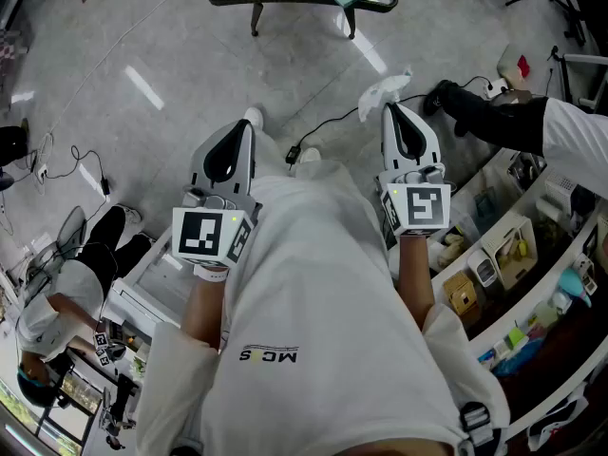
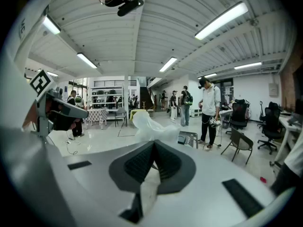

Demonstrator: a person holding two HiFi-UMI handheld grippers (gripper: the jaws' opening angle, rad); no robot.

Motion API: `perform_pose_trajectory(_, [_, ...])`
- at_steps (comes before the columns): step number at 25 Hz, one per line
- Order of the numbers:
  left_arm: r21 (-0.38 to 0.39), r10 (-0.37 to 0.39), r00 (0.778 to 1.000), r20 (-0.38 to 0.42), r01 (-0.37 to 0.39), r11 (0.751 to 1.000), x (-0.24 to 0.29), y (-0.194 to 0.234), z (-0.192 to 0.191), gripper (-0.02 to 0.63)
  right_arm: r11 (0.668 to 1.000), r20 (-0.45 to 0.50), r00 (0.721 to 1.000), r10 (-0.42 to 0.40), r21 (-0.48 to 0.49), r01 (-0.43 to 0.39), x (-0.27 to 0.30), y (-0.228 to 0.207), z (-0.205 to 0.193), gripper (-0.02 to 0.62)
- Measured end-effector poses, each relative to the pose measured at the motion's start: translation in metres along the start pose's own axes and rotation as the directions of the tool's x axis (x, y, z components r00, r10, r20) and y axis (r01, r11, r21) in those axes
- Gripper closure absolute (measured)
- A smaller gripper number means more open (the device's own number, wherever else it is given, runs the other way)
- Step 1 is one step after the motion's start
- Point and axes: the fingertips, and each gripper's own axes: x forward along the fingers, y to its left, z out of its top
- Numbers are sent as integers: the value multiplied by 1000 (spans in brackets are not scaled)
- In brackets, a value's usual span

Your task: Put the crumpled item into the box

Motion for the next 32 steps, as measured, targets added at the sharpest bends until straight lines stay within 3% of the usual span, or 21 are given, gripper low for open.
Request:
perform_pose_trajectory(4, [5,-23,1000,1,23,1000,-9,-29,-1,583,999,20,1000,-7,-35,7,-41,0,3,580])
perform_pose_trajectory(10, [-21,-44,999,3,44,999,-26,-46,-8,583,1000,60,998,1,-17,0,-50,17,9,580])
perform_pose_trajectory(18, [-24,-23,999,24,23,999,-46,-53,-14,583,998,70,996,48,27,-50,-59,39,8,580])
perform_pose_trajectory(26, [-20,-12,999,44,13,1000,-42,-63,-18,583,997,87,994,72,-38,-69,-75,26,6,580])
perform_pose_trajectory(32, [-38,-4,1000,29,5,999,-28,-57,-15,583,996,69,994,90,-29,-88,-63,21,6,580])
